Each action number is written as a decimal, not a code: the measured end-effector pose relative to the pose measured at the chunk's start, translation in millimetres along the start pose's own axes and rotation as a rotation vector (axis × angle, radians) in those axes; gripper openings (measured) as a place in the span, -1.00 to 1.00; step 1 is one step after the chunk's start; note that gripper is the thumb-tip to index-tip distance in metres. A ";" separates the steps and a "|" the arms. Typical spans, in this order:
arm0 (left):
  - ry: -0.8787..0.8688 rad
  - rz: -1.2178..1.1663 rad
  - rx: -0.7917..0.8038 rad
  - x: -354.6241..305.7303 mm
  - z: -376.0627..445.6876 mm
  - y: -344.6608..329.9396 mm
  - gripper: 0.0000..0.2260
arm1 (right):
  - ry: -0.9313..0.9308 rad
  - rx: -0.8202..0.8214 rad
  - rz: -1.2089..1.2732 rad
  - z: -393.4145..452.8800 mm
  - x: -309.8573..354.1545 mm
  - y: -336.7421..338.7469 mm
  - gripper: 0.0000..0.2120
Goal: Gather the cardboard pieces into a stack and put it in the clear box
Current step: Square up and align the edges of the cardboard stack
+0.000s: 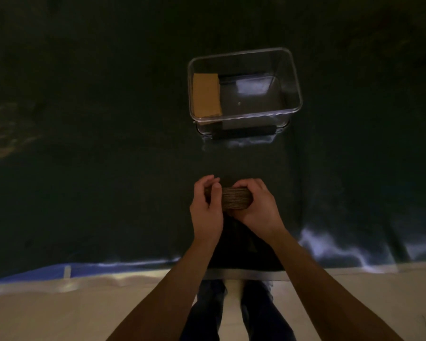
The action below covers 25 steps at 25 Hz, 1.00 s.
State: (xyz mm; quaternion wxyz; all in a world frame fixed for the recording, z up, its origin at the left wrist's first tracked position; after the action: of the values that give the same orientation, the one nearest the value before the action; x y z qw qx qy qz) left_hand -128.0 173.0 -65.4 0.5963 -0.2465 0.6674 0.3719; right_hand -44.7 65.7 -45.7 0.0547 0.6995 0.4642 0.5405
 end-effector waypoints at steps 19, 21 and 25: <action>-0.087 0.332 0.088 8.5 6.9 -1.4 -0.67 | 0.098 -0.197 -0.573 1.1 4.1 -0.6 -0.50; -0.080 0.333 0.104 6.4 5.6 -0.7 -0.67 | 0.195 -0.224 -0.691 -1.1 12.2 -5.2 -0.51; -0.073 0.312 0.152 0.2 7.4 5.3 -0.75 | 0.230 -0.158 -0.680 -1.2 17.3 -12.0 -0.55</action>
State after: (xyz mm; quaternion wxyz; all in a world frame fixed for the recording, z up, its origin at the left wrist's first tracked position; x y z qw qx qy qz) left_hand -127.6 182.1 -64.7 0.5720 -0.0803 0.7017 0.4171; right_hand -53.0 84.2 -40.0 0.2323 0.4336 0.6301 0.6008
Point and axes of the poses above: each hand's wrist, its own z-axis towards the middle knuckle, its own y-axis out of the back of the hand, x = y × z, the point moved 2 cm from there along z, towards the middle knuckle, and after that the axes turned 14 degrees about -y, right-handed, at the moved point
